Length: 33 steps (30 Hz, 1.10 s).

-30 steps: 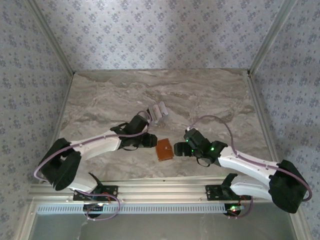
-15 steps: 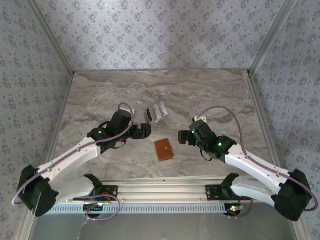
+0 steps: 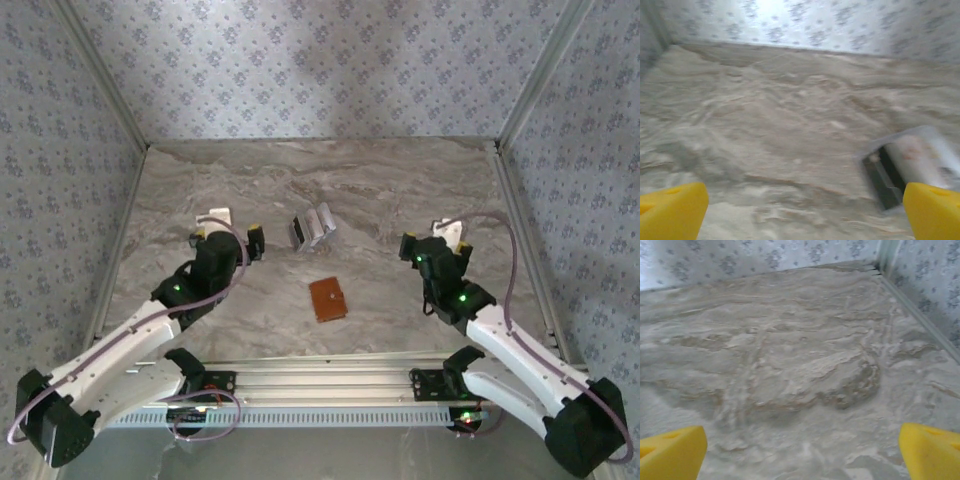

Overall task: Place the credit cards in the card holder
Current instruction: Reset both arms

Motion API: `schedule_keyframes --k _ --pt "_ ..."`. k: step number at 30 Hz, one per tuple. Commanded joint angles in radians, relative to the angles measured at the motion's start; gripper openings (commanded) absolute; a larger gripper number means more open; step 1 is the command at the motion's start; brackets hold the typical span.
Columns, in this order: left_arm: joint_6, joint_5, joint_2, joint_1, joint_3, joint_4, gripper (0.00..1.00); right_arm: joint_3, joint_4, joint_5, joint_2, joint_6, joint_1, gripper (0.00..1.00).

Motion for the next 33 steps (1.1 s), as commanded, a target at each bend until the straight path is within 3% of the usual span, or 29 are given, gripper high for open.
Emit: schedule_keyframes --k 1,5,9,13,20,27,30,33 --pt "0.131 -0.177 0.02 0.059 -0.094 0.194 0.99 -0.107 0.294 -0.079 0.007 -0.209 -0.1 1.0" --pt "0.114 -0.09 0.041 0.202 -0.195 0.333 0.98 -0.137 0.326 -0.128 0.05 -0.238 -0.241 1.0" --pt "0.148 -0.055 0.08 0.27 -0.23 0.426 0.98 -0.196 0.463 -0.16 0.131 -0.192 -0.348 1.0" --pt "0.246 -0.024 0.107 0.316 -0.243 0.518 0.98 -0.228 0.592 -0.138 0.234 -0.182 -0.389 1.0" --pt "0.346 0.087 0.15 0.429 -0.315 0.676 0.97 -0.187 0.666 -0.155 0.346 -0.209 -0.418 1.0" --pt "0.391 0.099 0.426 0.469 -0.317 0.956 0.97 -0.153 0.737 -0.256 0.429 -0.269 -0.467 1.0" --pt "0.415 0.105 0.479 0.471 -0.283 0.965 1.0 -0.132 0.76 -0.316 0.461 -0.303 -0.494 1.0" --pt "0.43 0.1 0.529 0.487 -0.312 1.088 1.0 -0.114 0.737 -0.432 0.476 -0.33 -0.525 1.0"
